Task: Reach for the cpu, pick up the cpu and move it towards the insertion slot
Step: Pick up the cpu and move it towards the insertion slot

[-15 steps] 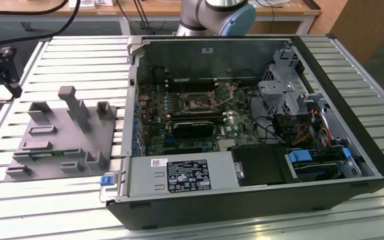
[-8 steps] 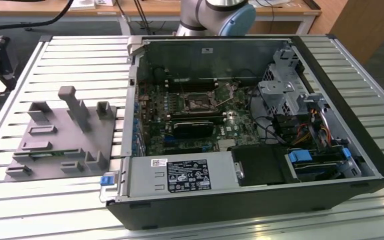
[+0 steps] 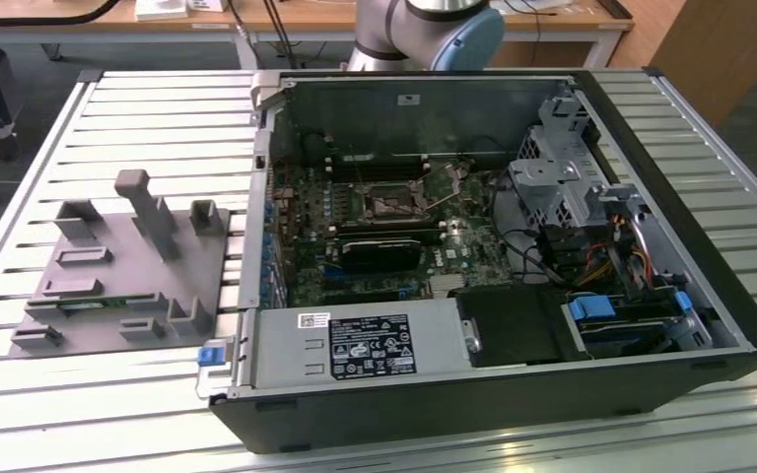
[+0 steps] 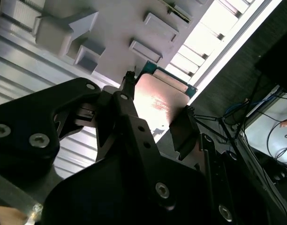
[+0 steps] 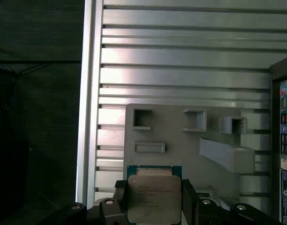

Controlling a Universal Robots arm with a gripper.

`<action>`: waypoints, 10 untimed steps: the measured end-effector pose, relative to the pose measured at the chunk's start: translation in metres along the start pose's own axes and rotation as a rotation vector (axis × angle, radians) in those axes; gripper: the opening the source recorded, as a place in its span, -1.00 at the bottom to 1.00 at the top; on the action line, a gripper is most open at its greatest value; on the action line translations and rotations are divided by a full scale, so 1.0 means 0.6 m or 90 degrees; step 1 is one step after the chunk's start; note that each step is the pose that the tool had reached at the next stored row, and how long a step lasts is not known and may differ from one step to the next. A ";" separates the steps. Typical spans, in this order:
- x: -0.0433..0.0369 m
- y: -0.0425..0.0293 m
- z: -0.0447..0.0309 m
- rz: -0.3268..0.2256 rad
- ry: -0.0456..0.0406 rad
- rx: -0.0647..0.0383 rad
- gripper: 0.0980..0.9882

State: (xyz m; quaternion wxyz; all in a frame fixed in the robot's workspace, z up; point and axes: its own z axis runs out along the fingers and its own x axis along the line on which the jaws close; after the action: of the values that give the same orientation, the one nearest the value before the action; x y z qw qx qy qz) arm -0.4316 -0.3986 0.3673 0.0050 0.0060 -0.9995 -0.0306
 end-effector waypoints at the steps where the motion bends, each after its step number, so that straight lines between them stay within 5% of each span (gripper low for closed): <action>1: 0.000 0.000 -0.004 0.000 0.0000 0.000 0.00; 4: -0.007 0.001 -0.011 0.000 -0.0002 0.000 0.00; 10: -0.051 0.000 -0.011 0.000 -0.0001 0.000 0.00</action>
State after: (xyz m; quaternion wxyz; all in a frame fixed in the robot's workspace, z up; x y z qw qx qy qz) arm -0.4011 -0.3985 0.3737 0.0049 0.0060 -0.9995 -0.0307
